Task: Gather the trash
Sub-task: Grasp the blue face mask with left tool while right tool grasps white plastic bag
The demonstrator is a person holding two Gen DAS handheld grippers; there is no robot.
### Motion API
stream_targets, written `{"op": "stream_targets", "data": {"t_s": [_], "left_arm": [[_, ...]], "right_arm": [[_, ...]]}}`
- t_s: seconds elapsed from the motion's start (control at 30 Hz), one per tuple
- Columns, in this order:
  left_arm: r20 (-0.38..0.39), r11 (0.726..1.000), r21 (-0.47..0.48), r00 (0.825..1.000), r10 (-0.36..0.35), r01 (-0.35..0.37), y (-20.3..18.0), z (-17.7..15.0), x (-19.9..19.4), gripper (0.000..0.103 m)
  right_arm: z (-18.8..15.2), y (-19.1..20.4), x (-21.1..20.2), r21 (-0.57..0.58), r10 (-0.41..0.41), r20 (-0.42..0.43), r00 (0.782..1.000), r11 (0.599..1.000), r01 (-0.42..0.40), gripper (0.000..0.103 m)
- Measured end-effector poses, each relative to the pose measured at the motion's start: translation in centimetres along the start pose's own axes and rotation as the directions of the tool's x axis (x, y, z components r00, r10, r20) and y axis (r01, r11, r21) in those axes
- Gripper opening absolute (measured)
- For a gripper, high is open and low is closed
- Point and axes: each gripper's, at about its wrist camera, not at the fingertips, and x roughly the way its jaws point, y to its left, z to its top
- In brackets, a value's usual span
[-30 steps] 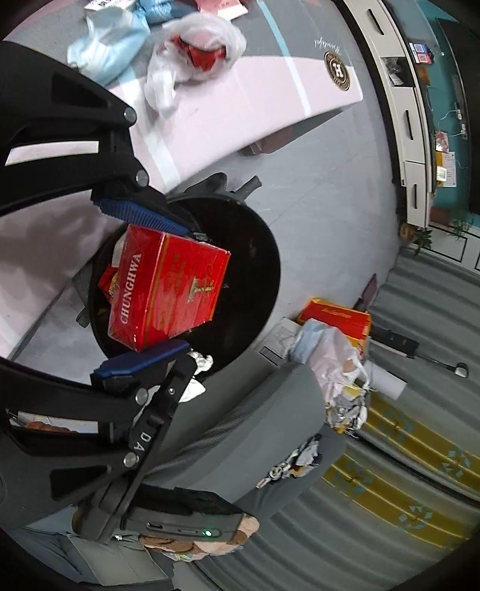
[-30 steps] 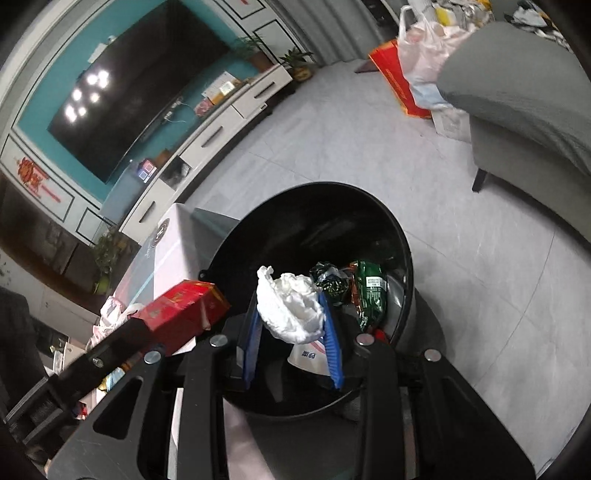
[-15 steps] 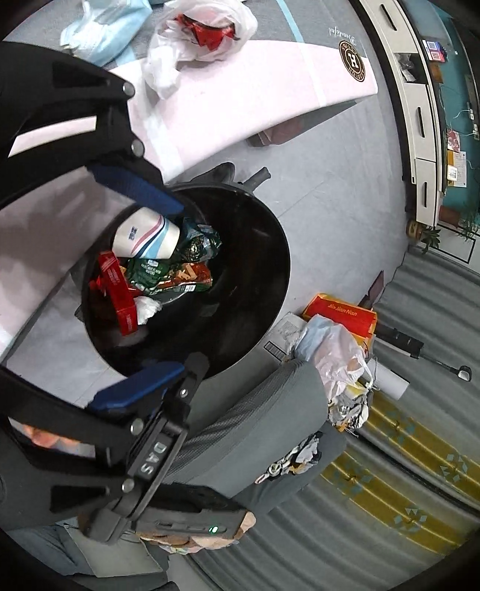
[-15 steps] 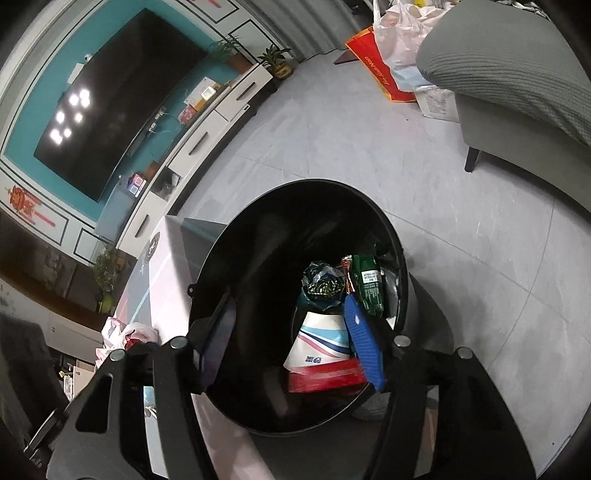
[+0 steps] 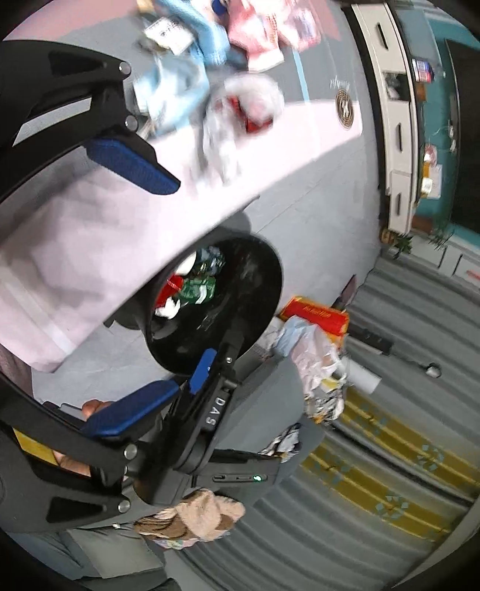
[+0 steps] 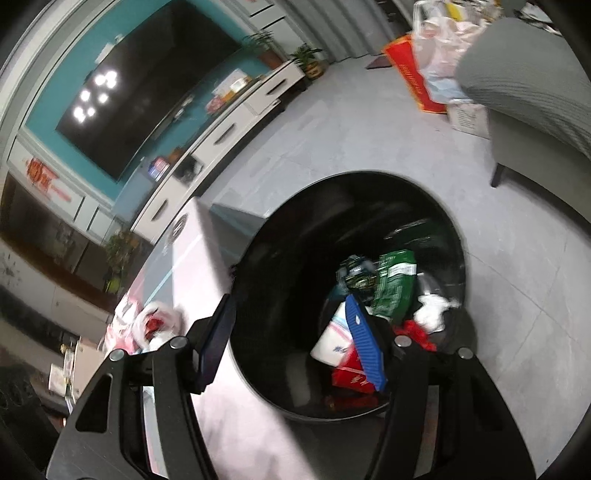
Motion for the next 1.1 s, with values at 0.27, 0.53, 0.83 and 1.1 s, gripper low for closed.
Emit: {"op": "stream_targets", "data": {"t_s": [0.27, 0.53, 0.83, 1.1], "left_arm": [[0.230, 0.983, -0.174, 0.967, 0.106, -0.066, 6.9, -1.7, -7.7, 0.100], [0.102, 0.962, -0.095, 0.959, 0.266, -0.257, 11.3, -4.1, -8.4, 0.100], [0.031, 0.960, -0.211, 0.981, 0.193, -0.182, 13.5, -6.2, -5.8, 0.100], [0.033, 0.952, -0.241, 0.979, 0.201, -0.188, 12.3, -4.0, -3.2, 0.100]], "right_arm": [[-3.0, 7.5, 2.3, -0.243, 0.066, -0.091, 0.994, 0.966, -0.087, 0.064], [-4.5, 10.9, 4.1, -0.321, 0.044, -0.106, 0.993, 0.944, -0.076, 0.064], [-5.3, 12.2, 5.8, -0.314, 0.032, -0.120, 0.992, 0.947, -0.068, 0.064], [-4.2, 11.8, 5.5, -0.209, 0.088, -0.093, 0.992, 0.972, -0.106, 0.064]]}}
